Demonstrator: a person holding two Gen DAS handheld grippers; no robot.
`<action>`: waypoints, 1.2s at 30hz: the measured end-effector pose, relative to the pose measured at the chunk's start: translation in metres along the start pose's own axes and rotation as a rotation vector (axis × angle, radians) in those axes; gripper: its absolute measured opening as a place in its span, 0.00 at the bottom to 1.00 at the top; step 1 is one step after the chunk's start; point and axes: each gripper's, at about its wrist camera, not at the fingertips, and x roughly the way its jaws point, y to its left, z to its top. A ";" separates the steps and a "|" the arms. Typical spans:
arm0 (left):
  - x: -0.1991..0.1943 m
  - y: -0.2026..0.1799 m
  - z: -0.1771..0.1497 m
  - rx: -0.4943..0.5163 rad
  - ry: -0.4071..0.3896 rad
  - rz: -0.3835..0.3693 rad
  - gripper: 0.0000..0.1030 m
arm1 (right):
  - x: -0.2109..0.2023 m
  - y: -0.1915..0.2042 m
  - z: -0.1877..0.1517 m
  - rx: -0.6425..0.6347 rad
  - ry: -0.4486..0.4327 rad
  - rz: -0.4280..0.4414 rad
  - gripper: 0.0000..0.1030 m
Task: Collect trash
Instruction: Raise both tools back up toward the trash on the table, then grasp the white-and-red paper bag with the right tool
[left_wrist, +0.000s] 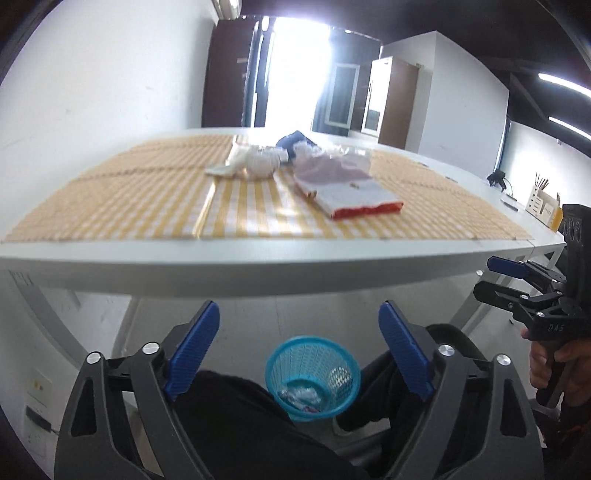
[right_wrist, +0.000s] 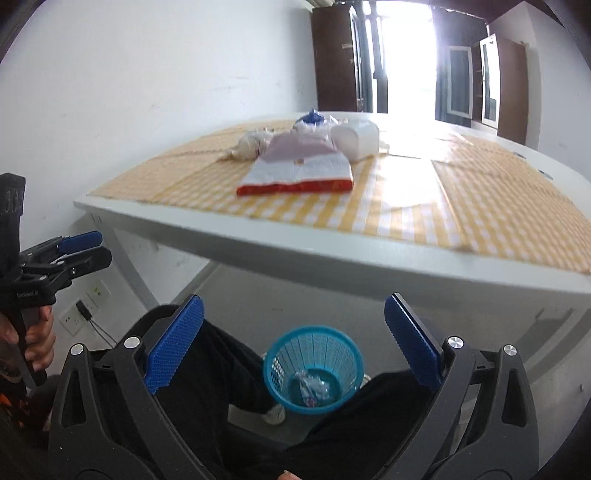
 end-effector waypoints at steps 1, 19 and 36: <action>-0.001 -0.001 0.004 0.005 -0.013 0.009 0.89 | 0.001 0.000 0.006 0.002 -0.007 0.001 0.91; 0.052 0.052 0.104 -0.008 0.010 0.118 0.94 | 0.068 -0.021 0.099 0.058 0.006 -0.010 0.91; 0.165 0.075 0.174 0.164 0.244 0.127 0.87 | 0.149 -0.037 0.142 0.072 0.204 0.009 0.68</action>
